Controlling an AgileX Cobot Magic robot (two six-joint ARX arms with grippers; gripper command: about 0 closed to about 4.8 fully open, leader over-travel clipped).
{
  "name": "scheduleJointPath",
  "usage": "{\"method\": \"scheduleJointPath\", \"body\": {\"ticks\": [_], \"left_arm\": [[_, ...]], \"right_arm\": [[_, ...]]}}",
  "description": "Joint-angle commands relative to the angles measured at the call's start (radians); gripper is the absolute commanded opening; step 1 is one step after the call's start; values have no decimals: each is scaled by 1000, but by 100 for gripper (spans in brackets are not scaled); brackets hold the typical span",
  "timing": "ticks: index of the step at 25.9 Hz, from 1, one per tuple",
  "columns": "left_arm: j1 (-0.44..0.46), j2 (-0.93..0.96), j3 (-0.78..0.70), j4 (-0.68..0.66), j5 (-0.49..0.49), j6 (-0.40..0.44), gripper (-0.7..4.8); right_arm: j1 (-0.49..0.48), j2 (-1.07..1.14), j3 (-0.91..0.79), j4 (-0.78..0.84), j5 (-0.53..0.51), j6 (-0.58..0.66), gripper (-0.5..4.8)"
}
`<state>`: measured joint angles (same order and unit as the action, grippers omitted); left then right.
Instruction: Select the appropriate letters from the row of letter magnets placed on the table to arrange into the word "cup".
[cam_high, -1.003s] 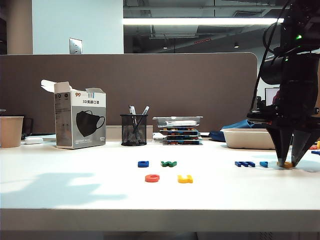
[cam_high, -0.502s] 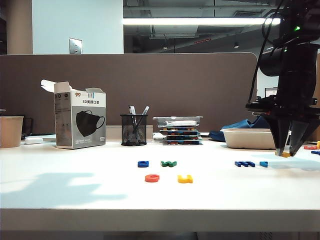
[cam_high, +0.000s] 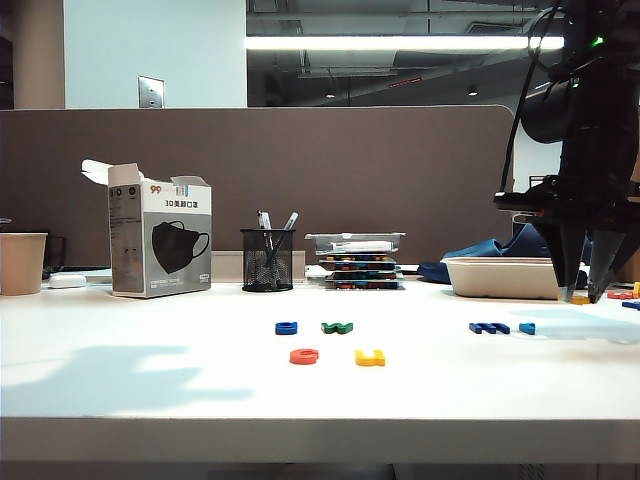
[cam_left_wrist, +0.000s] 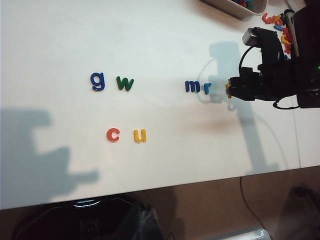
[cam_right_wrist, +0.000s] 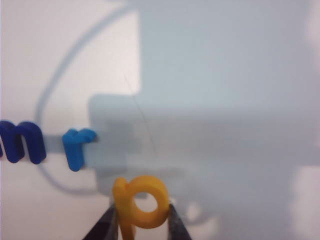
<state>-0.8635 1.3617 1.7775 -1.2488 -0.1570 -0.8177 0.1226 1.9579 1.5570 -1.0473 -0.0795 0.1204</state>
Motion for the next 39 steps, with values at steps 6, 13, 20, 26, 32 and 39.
{"method": "scheduleJointPath", "body": {"ticks": [6, 13, 20, 26, 32, 39], "left_arm": [[-1, -3, 3, 9, 0, -2, -5], [-1, -3, 3, 9, 0, -2, -5], [-1, -3, 3, 9, 0, -2, -5], [-1, -3, 3, 9, 0, -2, -5], [-1, -3, 3, 9, 0, -2, -5], [-1, -3, 3, 9, 0, -2, -5]], "right_arm": [[42, -11, 4, -34, -2, 11, 117], [92, -71, 2, -34, -2, 66, 117], [140, -133, -66, -6, -2, 124, 117], [192, -137, -89, 21, 3, 176, 117], [282, -137, -90, 53, 29, 249, 117], [317, -130, -91, 60, 36, 284, 116]]}}
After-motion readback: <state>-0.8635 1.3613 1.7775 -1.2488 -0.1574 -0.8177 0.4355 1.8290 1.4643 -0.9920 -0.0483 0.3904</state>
